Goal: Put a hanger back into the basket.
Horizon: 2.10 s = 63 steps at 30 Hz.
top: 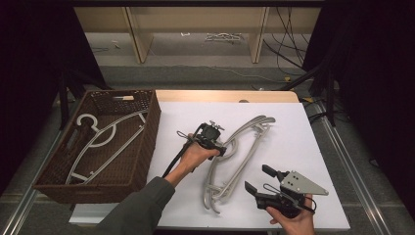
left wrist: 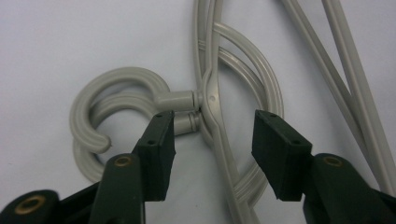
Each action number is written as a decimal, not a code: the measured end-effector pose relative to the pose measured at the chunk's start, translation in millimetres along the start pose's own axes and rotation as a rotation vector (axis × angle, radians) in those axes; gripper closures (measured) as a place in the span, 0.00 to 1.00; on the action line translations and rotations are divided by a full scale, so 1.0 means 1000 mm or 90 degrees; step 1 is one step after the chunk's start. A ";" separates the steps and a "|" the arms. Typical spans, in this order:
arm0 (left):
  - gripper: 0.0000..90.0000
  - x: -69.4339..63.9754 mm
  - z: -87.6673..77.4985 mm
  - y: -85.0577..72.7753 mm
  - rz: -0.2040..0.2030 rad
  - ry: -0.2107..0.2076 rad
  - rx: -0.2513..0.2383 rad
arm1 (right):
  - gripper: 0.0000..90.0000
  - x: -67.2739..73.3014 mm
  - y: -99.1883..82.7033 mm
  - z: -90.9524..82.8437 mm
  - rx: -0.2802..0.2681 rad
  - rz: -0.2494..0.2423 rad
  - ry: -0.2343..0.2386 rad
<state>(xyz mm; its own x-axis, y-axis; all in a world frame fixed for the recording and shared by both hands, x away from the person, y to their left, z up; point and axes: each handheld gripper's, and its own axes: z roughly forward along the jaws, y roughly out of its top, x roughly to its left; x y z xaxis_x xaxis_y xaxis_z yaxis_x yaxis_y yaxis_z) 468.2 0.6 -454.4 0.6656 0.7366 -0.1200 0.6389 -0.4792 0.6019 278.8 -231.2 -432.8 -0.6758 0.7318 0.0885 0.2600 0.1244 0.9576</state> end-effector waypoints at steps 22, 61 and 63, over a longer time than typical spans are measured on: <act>0.73 0.007 0.016 0.003 -0.037 -0.032 0.089 | 0.24 0.001 0.001 0.001 0.004 -0.002 0.007; 0.92 0.036 -0.057 0.017 -0.150 -0.067 -0.149 | 0.24 0.001 0.000 0.002 -0.005 -0.002 0.010; 0.92 0.038 -0.065 0.019 -0.148 -0.070 -0.158 | 0.24 0.001 0.000 0.002 -0.004 -0.002 0.011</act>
<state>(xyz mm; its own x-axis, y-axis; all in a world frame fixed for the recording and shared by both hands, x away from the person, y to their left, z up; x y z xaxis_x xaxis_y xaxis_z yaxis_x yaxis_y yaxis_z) 480.8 50.8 -396.2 0.5592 0.7502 -0.3528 0.6738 -0.1635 0.7206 279.4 -228.9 -433.3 -0.6882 0.7198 0.0906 0.2543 0.1224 0.9594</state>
